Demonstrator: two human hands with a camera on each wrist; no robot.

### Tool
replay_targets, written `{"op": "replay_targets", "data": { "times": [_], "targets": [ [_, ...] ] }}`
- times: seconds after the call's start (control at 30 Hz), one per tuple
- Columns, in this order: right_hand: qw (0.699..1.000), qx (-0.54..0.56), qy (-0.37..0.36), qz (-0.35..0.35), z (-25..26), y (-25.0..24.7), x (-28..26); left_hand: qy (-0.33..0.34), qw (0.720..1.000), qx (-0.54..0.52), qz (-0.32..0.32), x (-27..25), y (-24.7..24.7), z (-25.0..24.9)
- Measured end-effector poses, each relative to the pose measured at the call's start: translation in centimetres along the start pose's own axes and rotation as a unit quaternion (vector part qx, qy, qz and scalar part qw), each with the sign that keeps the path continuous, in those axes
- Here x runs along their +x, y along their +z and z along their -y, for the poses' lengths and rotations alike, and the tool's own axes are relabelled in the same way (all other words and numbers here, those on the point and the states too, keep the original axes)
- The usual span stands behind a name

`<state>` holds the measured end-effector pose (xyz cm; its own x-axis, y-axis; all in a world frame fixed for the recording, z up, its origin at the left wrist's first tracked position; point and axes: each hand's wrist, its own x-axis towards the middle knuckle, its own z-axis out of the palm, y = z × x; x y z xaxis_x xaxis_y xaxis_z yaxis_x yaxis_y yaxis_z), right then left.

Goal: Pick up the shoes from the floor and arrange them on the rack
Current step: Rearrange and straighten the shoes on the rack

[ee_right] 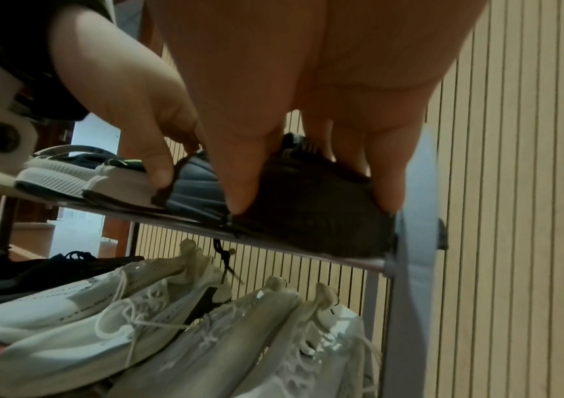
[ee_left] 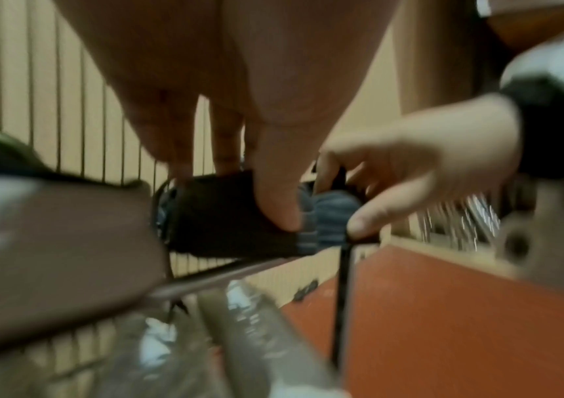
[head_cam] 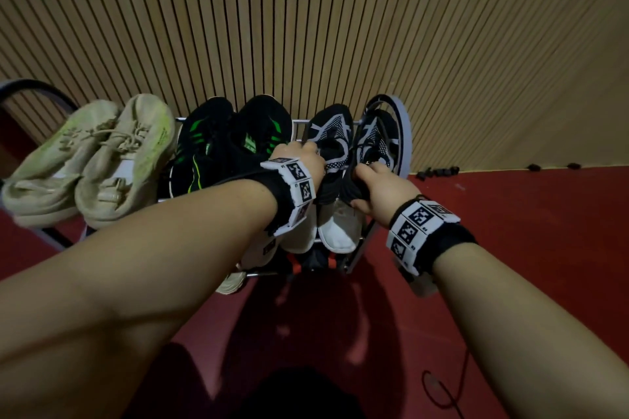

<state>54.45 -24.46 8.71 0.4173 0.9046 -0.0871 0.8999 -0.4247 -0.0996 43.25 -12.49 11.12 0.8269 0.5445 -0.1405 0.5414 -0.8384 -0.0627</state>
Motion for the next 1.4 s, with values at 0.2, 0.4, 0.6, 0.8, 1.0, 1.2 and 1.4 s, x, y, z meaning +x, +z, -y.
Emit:
{"op": "replay_targets", "data": {
  "times": [0.2,0.4,0.6,0.8,1.0,1.2,1.4],
  "targets": [
    [1.0,-0.012,-0.001,-0.023,-0.5,0.3,-1.2,0.042,0.997,-0.05,-0.047,-1.0,1.0,0.6],
    [0.994,-0.037,0.102,0.005,1.2,1.9,-1.2,0.031,0.997,-0.065,0.023,0.0,2.1,1.7],
    [0.99,-0.073,0.105,0.067,1.2,1.2,0.4,0.064,0.997,0.022,0.049,0.9,2.5,-0.1],
    [0.997,-0.025,0.062,0.036,0.7,1.8,-0.4,0.068,0.997,-0.023,0.04,-0.6,2.7,-0.7],
    [1.0,-0.022,-0.01,0.015,-0.9,1.8,-2.5,0.035,0.996,-0.077,0.016,-1.5,2.9,-2.0],
    [0.999,-0.029,-0.028,0.011,-1.3,1.8,-2.6,0.005,0.995,-0.094,-0.01,-1.8,3.4,-3.1],
    [0.998,-0.06,-0.016,-0.015,-0.8,1.6,-2.2,0.056,0.997,-0.042,0.032,-1.0,1.7,-0.4]
  ]
}}
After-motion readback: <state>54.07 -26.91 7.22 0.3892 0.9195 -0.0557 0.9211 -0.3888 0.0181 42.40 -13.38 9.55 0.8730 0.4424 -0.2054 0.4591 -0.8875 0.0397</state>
